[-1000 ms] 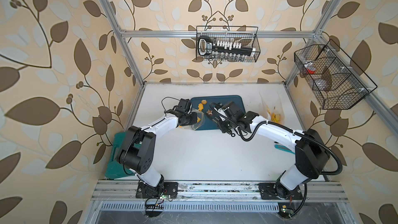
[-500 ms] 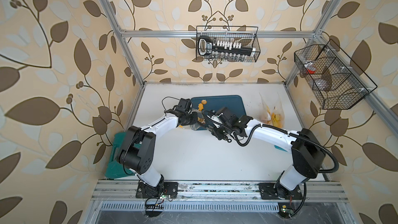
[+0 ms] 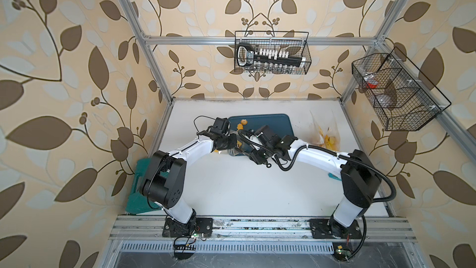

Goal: Put the cookies into a resealable bag to prevent moisture
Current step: Place the cookie in the ziploc bag, then pick up the cookie from the tray.

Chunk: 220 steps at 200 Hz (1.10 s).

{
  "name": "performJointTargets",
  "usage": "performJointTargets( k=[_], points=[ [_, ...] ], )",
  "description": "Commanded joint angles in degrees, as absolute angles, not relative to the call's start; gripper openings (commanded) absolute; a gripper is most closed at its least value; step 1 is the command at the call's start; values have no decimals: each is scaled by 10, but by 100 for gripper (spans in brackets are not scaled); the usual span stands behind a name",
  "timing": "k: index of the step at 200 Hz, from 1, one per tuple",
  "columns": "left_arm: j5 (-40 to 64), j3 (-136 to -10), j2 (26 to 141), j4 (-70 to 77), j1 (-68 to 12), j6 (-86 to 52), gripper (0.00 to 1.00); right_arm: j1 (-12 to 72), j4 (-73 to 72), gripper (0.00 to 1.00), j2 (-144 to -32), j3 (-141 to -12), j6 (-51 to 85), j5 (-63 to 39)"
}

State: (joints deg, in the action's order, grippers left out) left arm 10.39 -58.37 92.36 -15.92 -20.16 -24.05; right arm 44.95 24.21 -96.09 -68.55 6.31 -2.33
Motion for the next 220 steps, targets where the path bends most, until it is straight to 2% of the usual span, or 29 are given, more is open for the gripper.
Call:
performJointTargets(
  k=[1, 28, 51, 105, 139, 163, 220],
  points=[
    [65, -599, 908, -175, -196, -257, 0, 451, 194, 48, -871, -625, 76, -39],
    [54, -601, 911, -182, -192, -270, 0, 449, 137, 43, -797, -546, 105, -4],
    [49, -600, 910, -184, -189, -278, 0, 427, 144, 44, -802, -549, 134, 39],
    [30, -567, 867, -166, -176, -293, 0, 372, 231, 45, -991, -732, 135, 42],
    [17, -551, 841, -160, -172, -296, 0, 373, 252, 51, -1090, -831, 143, 20],
    [15, -545, 832, -157, -171, -294, 0, 374, 258, 57, -1135, -874, 146, 8],
    [25, -548, 835, -157, -171, -294, 0, 392, 272, 60, -1198, -937, 145, -11]
  ],
)
